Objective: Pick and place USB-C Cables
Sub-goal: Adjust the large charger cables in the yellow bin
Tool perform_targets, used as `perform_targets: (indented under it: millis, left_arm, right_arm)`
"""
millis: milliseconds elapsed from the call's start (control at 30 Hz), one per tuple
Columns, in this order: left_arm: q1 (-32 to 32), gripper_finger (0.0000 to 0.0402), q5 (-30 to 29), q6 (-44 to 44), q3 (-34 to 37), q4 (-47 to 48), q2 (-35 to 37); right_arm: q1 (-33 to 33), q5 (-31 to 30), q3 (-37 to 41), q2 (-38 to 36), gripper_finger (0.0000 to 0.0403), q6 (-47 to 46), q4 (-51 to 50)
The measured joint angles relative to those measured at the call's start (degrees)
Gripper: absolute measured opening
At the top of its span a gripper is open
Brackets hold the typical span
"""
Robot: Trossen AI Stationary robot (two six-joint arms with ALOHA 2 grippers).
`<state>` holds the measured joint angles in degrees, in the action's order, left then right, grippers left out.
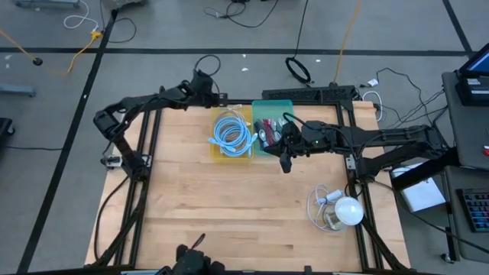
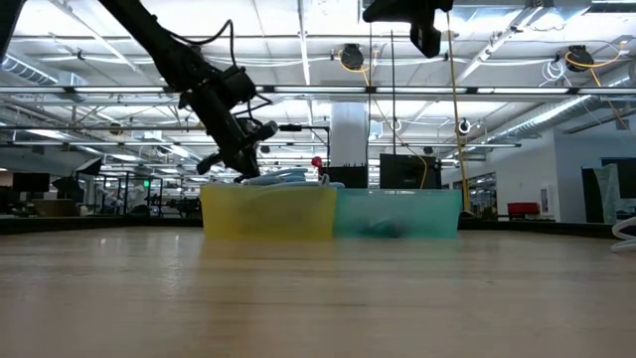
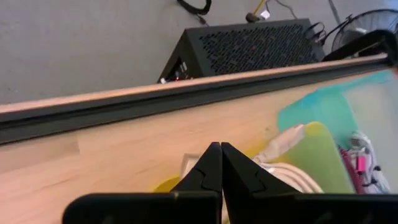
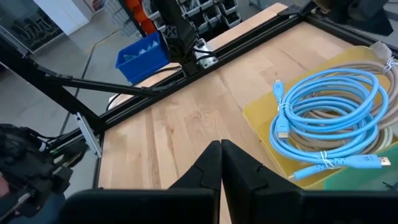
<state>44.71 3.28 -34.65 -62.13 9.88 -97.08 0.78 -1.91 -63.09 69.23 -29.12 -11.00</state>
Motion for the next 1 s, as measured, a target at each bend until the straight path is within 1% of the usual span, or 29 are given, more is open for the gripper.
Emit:
perform_targets:
  millis: [233, 600, 1000]
  left_arm:
    - [-0.71, 0.0, 1.3, 0.76, 0.0, 0.05, -1.29]
    - [-2.19, 0.0, 1.23, 1.92, 0.0, 2.72, -1.25]
    - [-3.08, 0.0, -0.62, 2.69, 0.0, 4.14, -1.25]
  right_arm:
    - [0.0, -1.07, 0.0, 0.0, 0.0, -0.22, -0.89]
    - [0.0, -1.27, 0.0, 0.0, 0.0, -0.2, -1.16]
    - [0.0, -1.25, 0.0, 0.0, 0.0, -0.05, -1.29]
